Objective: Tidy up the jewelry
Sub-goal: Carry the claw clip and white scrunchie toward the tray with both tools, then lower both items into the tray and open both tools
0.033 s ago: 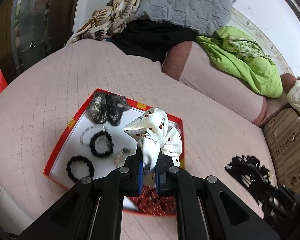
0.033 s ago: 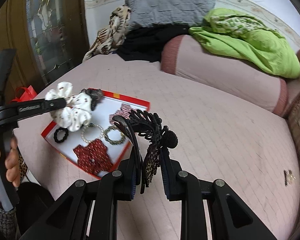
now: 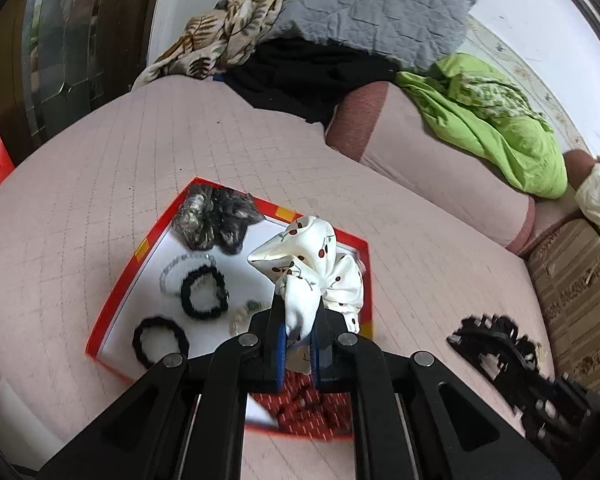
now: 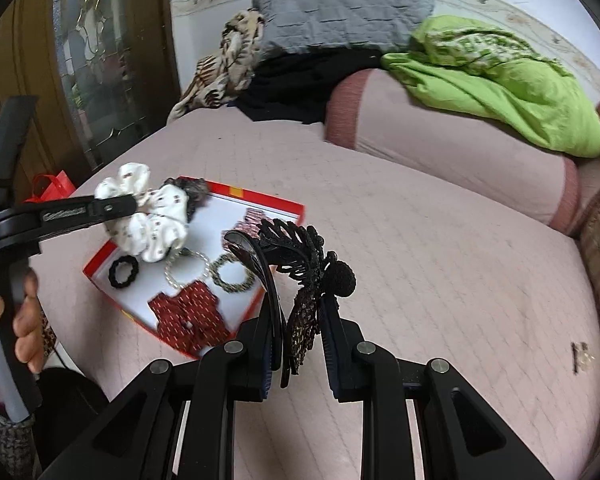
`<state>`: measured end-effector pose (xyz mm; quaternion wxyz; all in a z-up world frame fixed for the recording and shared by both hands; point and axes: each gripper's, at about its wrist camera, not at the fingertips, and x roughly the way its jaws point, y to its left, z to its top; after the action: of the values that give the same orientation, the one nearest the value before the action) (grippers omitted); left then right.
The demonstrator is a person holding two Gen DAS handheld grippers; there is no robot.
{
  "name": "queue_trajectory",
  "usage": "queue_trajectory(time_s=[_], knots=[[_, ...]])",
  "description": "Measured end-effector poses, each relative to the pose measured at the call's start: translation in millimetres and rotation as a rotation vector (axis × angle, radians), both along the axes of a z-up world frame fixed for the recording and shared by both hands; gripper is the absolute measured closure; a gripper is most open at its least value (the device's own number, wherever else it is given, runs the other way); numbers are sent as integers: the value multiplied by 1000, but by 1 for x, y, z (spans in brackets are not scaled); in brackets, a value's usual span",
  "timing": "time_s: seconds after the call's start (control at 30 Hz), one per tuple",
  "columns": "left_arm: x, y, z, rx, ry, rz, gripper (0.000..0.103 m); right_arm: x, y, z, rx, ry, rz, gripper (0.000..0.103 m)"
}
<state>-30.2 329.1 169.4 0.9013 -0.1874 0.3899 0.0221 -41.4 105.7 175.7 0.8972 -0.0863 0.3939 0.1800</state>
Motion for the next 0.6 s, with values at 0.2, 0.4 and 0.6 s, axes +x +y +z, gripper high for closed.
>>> queue_trajectory(time_s=[0.2,0.4,0.6], knots=[[41,24,-22,-64,33,33,95,30,23,-19,55,51,16,80],[68,38,-53,-81,75,48,95,67,47,-36,68,88,2,80],[83,51,-80,-83,117,54,95,106,76,-54,87,129,-5,80]])
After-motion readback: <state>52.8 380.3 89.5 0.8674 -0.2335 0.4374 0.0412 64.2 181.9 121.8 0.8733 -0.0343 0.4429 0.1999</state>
